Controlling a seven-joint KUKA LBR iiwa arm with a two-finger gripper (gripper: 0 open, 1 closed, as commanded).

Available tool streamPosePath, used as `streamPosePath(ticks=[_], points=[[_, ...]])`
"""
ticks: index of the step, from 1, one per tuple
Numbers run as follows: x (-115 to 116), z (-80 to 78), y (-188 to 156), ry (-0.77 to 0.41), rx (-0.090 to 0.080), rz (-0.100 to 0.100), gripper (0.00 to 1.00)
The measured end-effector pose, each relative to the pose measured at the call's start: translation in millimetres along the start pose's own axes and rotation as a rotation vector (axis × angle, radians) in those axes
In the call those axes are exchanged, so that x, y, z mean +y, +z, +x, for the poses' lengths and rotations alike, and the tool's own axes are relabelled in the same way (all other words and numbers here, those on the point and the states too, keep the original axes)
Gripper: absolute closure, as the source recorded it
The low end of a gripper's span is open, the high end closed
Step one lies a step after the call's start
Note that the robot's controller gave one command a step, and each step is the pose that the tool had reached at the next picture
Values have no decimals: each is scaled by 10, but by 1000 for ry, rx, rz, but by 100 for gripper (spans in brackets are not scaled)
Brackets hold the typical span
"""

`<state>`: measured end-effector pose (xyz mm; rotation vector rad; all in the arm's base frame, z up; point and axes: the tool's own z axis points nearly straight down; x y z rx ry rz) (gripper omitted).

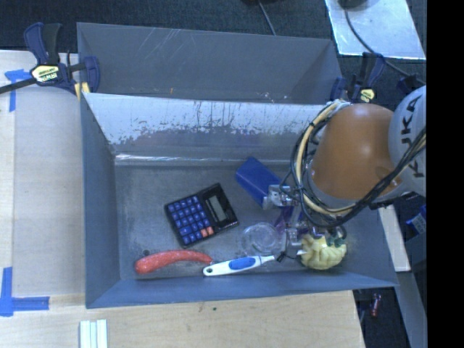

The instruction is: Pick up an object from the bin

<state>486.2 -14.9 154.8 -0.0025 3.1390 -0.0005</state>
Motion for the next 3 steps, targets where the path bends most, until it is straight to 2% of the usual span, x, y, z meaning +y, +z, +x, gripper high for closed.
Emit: streamPosePath(ticks=[1,2,3], points=[[0,0,0,0,0,0,0],[-94,12,851,-232,-2,0,0],[365,-20,766,-21,-2,0,100]])
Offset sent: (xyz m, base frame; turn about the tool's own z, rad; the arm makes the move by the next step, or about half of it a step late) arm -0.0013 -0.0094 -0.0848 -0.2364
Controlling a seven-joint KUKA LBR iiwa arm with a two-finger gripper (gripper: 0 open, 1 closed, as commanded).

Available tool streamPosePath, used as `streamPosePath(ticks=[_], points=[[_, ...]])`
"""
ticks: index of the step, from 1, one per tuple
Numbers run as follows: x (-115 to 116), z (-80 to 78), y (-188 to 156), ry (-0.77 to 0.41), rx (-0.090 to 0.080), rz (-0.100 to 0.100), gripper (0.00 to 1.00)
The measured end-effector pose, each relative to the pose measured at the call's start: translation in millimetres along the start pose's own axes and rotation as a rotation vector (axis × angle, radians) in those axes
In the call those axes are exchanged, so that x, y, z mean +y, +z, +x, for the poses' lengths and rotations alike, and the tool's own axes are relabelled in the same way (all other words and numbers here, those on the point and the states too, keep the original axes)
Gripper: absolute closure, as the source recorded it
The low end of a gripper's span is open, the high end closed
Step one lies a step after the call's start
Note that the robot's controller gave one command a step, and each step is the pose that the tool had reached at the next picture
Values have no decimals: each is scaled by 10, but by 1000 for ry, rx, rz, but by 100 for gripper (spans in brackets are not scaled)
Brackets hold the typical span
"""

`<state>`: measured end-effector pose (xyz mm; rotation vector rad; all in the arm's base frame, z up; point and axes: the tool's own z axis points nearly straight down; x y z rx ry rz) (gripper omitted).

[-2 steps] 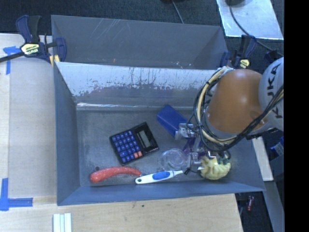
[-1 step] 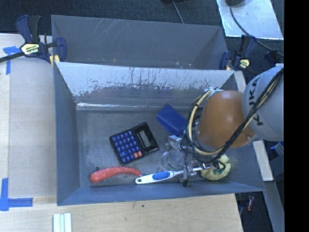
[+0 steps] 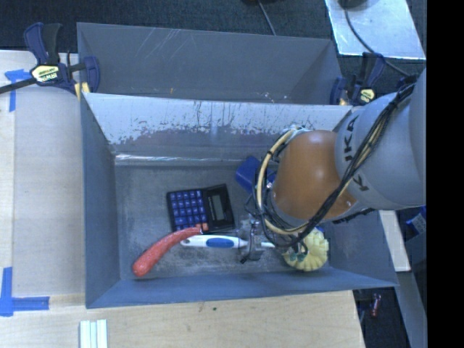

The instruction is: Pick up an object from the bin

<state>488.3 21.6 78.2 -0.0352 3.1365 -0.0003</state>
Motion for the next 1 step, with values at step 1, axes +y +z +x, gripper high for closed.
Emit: streamPosePath(ticks=[1], points=[[0,0,0,-1,0,0,100]])
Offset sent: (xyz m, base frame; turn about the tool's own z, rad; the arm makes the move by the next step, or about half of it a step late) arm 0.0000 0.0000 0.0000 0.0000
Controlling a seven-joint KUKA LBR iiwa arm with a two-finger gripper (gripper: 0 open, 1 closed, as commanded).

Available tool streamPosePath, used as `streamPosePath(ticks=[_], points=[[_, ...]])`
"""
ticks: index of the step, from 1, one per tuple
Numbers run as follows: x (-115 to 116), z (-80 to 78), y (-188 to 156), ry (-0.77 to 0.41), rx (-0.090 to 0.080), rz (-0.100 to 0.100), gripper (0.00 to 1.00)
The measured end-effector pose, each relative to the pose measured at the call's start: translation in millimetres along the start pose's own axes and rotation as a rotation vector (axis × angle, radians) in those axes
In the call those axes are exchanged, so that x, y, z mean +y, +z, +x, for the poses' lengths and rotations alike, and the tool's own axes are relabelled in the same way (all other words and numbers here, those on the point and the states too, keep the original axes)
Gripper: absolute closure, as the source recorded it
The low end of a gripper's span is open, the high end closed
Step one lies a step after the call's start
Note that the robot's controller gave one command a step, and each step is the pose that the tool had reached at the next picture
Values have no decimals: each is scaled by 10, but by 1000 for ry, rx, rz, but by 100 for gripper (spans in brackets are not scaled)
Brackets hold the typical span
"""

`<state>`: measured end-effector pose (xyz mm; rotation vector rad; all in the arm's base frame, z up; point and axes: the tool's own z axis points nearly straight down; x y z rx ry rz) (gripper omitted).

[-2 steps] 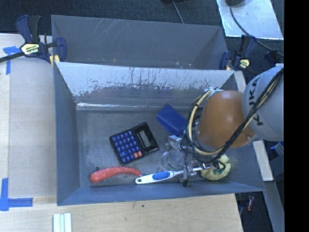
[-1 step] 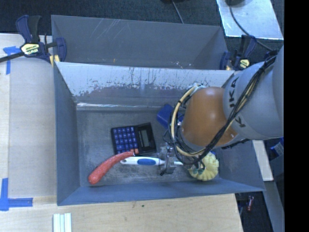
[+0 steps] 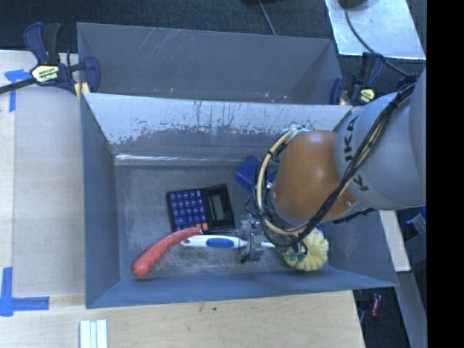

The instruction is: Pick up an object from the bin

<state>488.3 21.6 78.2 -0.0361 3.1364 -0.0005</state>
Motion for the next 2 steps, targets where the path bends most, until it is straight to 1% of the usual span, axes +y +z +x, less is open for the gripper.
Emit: streamPosePath(ticks=[1,2], points=[[0,0,0,0,0,0,100],[-160,-330,78,75,0,-1,100]])
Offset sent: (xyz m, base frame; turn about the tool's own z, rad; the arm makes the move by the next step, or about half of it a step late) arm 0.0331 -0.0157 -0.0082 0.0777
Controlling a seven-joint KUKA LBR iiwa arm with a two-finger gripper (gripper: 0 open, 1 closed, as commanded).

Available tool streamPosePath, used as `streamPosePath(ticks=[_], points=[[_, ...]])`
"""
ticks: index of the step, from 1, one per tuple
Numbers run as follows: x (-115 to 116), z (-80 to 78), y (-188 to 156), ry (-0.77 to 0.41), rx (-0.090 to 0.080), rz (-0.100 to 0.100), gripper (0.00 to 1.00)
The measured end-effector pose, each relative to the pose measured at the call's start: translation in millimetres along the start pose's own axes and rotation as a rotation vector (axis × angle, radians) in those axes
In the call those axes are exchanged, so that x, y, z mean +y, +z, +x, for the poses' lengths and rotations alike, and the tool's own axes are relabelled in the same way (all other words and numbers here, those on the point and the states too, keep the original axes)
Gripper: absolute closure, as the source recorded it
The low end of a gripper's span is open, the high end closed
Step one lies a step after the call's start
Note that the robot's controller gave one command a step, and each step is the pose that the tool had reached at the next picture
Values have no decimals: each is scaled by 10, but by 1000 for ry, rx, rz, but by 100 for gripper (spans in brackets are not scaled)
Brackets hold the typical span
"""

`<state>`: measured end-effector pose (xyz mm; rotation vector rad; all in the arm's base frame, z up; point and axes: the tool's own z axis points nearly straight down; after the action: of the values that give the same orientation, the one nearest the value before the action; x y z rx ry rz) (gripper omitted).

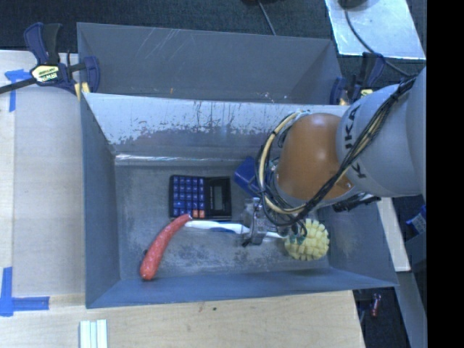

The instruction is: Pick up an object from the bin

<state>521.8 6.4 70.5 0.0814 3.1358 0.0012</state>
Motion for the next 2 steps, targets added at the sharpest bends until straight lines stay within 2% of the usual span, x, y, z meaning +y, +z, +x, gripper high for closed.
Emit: streamPosePath(ticks=[1,2], points=[[0,0,0,0,0,0,100],[-4,-2,2,0,-1,1,0]])
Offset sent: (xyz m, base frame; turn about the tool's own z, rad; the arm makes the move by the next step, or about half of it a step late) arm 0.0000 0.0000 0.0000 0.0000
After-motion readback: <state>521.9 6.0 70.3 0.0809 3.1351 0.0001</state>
